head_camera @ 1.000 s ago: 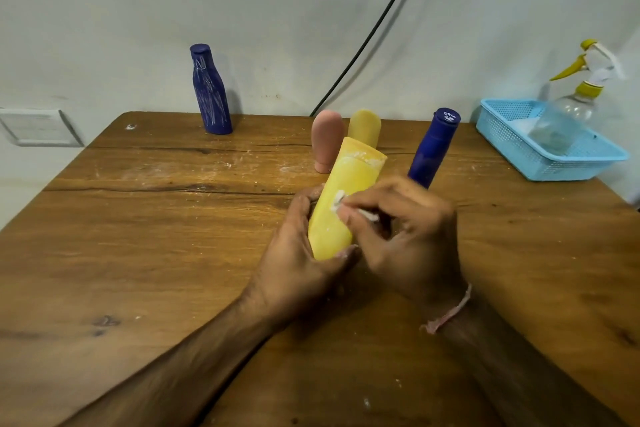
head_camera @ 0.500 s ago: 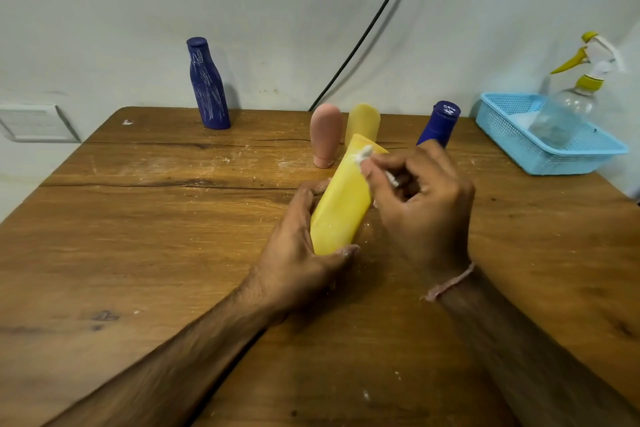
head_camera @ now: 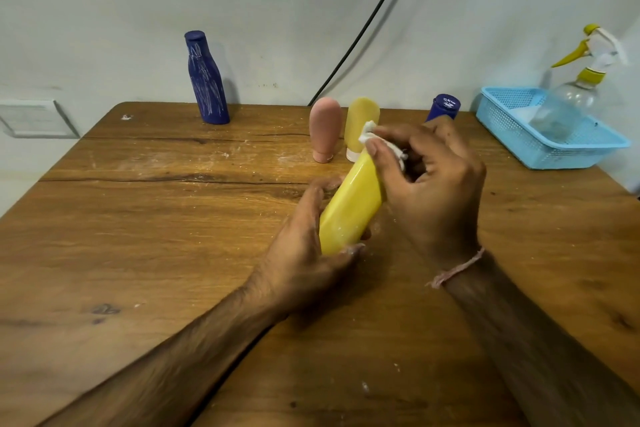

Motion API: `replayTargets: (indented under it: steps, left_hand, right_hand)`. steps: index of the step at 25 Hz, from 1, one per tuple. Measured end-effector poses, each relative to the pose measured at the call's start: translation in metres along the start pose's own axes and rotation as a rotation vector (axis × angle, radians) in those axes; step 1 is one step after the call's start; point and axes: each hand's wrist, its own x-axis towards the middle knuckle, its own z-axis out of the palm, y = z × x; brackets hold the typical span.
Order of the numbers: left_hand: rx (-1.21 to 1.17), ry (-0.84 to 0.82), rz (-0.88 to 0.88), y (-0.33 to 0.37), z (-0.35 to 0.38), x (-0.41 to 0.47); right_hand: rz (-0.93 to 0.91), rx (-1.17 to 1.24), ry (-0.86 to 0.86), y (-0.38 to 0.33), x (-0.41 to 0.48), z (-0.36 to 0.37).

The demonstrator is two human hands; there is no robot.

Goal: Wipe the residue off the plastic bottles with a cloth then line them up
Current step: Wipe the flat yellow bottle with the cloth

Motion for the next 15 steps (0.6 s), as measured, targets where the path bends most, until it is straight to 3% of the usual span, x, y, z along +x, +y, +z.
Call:
replayTargets:
  steps: [2,6,9,12,15]
  left_hand:
    - [-0.217,-0.035,-0.038,0.001,-0.005,-0.001]
    - [-0.867,-0.122,-0.067,0.007,-0.014,-0.005]
    - [-0.961,-0.132,-0.187,0.013,-0.014,-0.002]
    - [-0.93,-0.164,-0.203,0.012,-0.013,0.002]
    - [-1.018,-0.15,-0.205,0.011,-0.012,0.0]
  right_hand:
    - [-0.063,0.041,-0.142,-0.005,-0.01,0.002]
    - [-0.158,0.209,-0.455,-0.011,-0.022,-0.001]
    - [-0.125,0.221,-0.493,-0.006,-0.018,-0.001]
    - [-0.012,0.063,-0.275,-0.007,-0.021,0.007]
    - [-0.111,0.17,-0.455,-0.015,-0.029,0.008]
